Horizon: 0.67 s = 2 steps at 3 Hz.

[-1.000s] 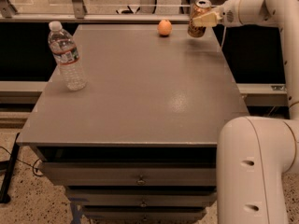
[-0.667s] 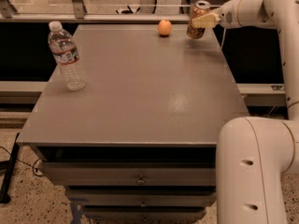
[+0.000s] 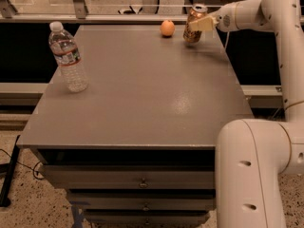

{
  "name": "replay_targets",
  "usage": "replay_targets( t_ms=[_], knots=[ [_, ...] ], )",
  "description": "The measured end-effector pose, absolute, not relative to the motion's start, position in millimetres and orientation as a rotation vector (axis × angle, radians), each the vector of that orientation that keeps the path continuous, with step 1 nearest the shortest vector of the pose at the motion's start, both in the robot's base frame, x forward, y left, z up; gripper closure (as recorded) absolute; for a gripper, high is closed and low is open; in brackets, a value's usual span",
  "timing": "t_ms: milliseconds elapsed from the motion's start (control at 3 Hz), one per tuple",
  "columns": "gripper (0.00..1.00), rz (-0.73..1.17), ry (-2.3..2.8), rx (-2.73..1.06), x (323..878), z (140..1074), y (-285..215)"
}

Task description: Move orange can near orange

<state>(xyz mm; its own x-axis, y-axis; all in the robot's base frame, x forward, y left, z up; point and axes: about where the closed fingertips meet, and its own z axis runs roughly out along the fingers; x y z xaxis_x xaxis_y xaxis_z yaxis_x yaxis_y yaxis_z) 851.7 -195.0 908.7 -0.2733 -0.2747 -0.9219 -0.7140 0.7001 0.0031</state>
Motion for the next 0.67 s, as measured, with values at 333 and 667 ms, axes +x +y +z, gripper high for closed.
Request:
replay_targets(
  t_ms=[333,667],
  knots=[
    [1.00,0.545,1.846,-0.798,852,904,-182],
    [1.00,0.561,1.844,-0.814,854,899,-172]
  ],
)
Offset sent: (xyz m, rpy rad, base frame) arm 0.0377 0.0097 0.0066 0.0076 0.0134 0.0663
